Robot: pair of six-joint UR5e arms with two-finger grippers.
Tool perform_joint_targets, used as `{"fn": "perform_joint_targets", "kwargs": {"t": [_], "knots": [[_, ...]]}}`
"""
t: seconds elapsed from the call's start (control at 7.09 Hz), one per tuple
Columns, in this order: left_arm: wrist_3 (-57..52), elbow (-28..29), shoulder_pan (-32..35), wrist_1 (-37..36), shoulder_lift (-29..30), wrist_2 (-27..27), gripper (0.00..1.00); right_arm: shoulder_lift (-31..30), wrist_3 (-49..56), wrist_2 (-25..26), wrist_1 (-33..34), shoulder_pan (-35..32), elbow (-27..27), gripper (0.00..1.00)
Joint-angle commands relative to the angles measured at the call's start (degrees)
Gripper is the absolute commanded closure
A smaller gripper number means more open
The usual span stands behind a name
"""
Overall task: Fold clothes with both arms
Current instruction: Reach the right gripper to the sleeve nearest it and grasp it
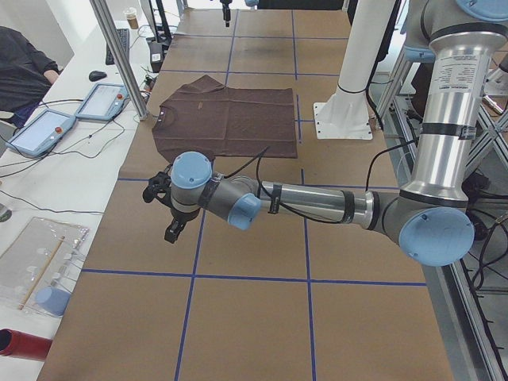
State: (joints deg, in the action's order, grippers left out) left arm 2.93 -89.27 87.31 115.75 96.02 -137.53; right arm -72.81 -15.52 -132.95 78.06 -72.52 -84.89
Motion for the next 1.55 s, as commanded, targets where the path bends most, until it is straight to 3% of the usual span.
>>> {"fn": "perform_joint_targets", "kwargs": {"t": [0.0,0.14,0.28,0.42,0.71,1.27,1.41], "knots": [[1.47,4.34,-1.09,2.47,5.29,-0.02,0.0,10.9,-15.1,1.12,-2.47,5.18,7.53,0.0],[1.55,4.36,-4.05,2.38,5.76,0.32,0.0,13.37,-15.33,1.55,-4.38,6.85,9.64,0.0],[1.64,4.36,-4.43,2.38,6.11,3.2,0.0,14.35,-18.72,3.39,-13.37,8.52,14.36,0.0],[1.72,4.36,-4.43,2.47,6.2,3.66,0.0,19.85,-23.28,5.14,-20.68,10.97,23.89,0.0],[2.34,4.72,-4.43,2.38,7.42,3.76,0.0,22.89,-23.77,10.95,-21.45,15.29,27.93,0.0],[7.53,4.36,-4.43,2.38,8.75,3.76,0.0,23.94,-23.77,12.1,-23.04,17.06,32.68,0.02],[7.53,4.45,-4.43,2.38,8.75,3.76,0.0,24.03,-23.77,12.19,-22.95,17.33,33.03,0.1]]}}
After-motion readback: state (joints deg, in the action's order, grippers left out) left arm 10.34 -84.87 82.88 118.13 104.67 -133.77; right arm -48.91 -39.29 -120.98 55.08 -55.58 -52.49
